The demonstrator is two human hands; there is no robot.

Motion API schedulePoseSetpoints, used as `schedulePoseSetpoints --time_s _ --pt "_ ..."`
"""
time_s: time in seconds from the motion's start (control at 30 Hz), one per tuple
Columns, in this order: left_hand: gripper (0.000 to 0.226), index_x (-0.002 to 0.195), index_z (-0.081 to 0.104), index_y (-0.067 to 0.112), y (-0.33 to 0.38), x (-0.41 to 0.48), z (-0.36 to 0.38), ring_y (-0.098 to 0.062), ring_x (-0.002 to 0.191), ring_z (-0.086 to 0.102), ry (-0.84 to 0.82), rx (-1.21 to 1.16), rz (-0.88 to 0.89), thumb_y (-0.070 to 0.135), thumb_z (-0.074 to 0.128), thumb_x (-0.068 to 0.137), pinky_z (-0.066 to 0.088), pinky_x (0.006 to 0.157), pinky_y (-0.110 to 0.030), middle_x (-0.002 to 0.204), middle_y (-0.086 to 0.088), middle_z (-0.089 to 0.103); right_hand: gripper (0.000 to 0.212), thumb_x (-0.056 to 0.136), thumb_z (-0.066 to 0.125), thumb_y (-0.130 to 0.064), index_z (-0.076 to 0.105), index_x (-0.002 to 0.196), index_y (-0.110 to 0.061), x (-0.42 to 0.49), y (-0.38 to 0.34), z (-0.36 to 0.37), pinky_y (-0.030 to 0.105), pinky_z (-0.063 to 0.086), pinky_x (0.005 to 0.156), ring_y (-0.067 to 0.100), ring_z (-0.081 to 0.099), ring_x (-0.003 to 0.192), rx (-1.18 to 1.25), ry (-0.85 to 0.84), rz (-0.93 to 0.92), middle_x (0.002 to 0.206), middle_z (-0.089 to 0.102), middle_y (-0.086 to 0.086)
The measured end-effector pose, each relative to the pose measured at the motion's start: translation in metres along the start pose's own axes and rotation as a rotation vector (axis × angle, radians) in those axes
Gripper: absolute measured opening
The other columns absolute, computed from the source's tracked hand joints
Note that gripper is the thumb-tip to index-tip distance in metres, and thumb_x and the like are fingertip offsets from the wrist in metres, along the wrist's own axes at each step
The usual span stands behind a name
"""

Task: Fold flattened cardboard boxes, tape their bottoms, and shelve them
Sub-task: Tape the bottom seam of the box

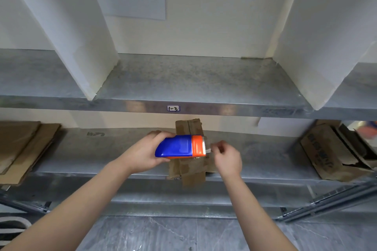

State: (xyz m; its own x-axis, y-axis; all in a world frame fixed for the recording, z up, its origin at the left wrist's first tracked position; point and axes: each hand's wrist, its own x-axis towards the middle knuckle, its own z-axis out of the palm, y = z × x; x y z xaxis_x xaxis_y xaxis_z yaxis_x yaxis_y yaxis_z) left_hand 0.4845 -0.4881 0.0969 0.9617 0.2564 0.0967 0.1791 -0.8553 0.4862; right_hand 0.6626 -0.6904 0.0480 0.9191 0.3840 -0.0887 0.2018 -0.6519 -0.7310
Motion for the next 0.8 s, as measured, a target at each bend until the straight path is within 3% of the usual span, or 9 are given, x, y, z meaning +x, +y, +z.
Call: schedulePoseSetpoints --time_s 0.1,0.2,0.3,0.57,0.7,0.8 --pt "0.067 0.131 0.048 0.027 -0.025 -0.020 -0.022 -0.008 0.115 0.049 0.004 0.011 -0.039 0.028 0.082 0.073 0.028 0.093 -0.004 0.121 0.018 0.050 0.016 0.091 0.058 -0.036 0.068 0.088 -0.023 0.005 0.024 -0.021 0.029 0.041 0.067 0.024 0.060 0.089 0.018 0.008 0.105 0.091 0.068 -0.002" --pt "0.066 0.121 0.041 0.048 -0.046 -0.044 -0.033 -0.003 0.113 0.048 -0.039 0.011 -0.120 0.034 0.083 0.072 0.033 0.094 -0.012 0.121 0.020 0.051 0.020 0.091 0.059 -0.039 0.068 0.086 -0.023 0.006 0.031 -0.023 0.029 0.040 0.062 0.021 0.059 0.084 -0.041 -0.052 0.076 0.089 0.068 -0.004" --pt "0.062 0.114 0.038 0.054 -0.049 -0.055 -0.029 0.001 0.110 0.045 -0.051 0.002 -0.184 0.038 0.081 0.073 0.031 0.092 -0.011 0.116 0.028 0.046 0.021 0.090 0.058 -0.041 0.067 0.085 -0.023 0.008 0.025 -0.011 0.029 0.044 0.064 0.022 0.061 0.084 -0.062 -0.093 0.068 0.087 0.069 -0.004" --pt "0.068 0.133 0.045 0.034 -0.053 -0.052 -0.004 -0.005 0.116 0.043 -0.080 0.016 -0.238 0.039 0.079 0.074 0.033 0.096 -0.018 0.124 0.014 0.048 0.016 0.090 0.054 -0.039 0.063 0.084 -0.027 0.021 0.031 0.000 0.029 0.048 0.068 0.024 0.063 0.087 -0.173 -0.211 0.071 0.088 0.069 0.001" --pt "0.069 0.135 0.043 0.033 -0.055 -0.050 0.008 -0.009 0.120 0.043 -0.109 0.051 -0.265 0.041 0.077 0.076 0.037 0.099 -0.024 0.127 0.011 0.048 0.018 0.094 0.054 -0.041 0.059 0.086 -0.025 0.017 0.033 0.021 0.026 0.040 0.064 0.022 0.062 0.085 -0.173 -0.262 0.027 0.083 0.065 -0.002" --pt "0.068 0.136 0.042 0.033 -0.051 -0.046 0.016 -0.011 0.120 0.042 -0.112 0.064 -0.277 0.039 0.075 0.077 0.038 0.099 -0.025 0.129 0.009 0.048 0.013 0.095 0.053 -0.037 0.056 0.091 -0.025 0.014 0.036 0.034 0.029 0.047 0.067 0.025 0.065 0.091 -0.124 -0.244 0.019 0.085 0.063 -0.002"
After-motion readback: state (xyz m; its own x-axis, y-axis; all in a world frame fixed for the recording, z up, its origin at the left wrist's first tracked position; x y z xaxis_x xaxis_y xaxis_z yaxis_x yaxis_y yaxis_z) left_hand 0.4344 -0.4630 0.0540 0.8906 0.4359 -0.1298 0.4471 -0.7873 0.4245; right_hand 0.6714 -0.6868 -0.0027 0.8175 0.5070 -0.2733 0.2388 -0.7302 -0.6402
